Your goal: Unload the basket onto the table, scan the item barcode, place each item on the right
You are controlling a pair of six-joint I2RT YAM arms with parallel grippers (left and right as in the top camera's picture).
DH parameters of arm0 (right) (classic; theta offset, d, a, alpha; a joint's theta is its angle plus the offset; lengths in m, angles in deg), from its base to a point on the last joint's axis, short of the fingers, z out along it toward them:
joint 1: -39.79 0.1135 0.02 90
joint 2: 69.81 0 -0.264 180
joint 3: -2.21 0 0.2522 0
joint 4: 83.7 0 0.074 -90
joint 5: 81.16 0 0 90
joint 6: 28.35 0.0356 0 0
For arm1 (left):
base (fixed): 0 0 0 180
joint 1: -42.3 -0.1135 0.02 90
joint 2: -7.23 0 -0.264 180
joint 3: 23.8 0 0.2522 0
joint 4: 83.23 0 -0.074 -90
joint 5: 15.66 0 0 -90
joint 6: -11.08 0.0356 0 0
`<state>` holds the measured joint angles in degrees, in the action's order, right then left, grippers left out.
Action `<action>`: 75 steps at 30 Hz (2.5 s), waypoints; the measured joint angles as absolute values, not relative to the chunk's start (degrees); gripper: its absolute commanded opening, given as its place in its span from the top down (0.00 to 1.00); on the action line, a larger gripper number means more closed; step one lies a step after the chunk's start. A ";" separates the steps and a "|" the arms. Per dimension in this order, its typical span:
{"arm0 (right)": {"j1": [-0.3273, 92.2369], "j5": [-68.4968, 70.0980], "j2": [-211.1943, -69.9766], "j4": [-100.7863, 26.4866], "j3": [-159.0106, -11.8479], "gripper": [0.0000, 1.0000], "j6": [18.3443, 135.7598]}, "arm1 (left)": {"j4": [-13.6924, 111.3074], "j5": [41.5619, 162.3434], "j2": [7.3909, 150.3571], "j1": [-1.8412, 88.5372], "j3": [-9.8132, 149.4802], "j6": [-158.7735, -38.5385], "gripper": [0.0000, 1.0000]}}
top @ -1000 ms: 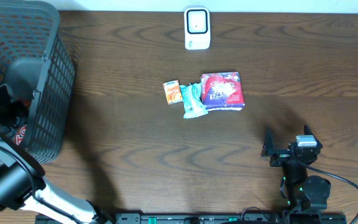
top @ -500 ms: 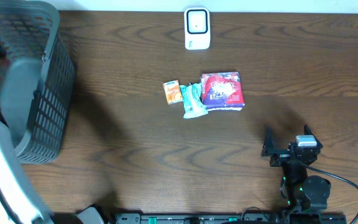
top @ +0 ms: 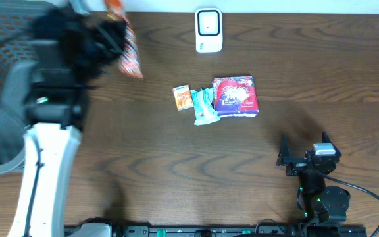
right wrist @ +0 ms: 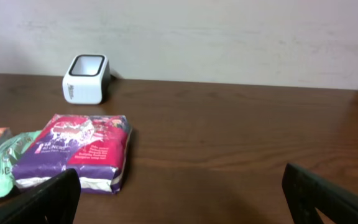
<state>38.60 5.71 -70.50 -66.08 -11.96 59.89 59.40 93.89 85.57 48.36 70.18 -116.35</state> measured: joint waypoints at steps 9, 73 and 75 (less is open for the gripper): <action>38.60 5.69 -70.50 -66.06 -11.96 0.01 59.89 | 50.35 75.16 98.36 62.37 70.12 -116.85 0.89; 38.60 -27.25 -70.46 -84.22 -11.91 0.01 88.44 | 17.37 69.52 90.43 62.75 70.31 -100.94 0.02; 38.60 -30.79 -70.57 -91.56 -11.89 0.01 96.33 | 17.34 69.52 90.43 62.75 70.29 -100.94 0.02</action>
<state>38.60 -30.79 -70.57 -91.56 -11.89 96.33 17.34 69.52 90.43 62.75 70.29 -100.94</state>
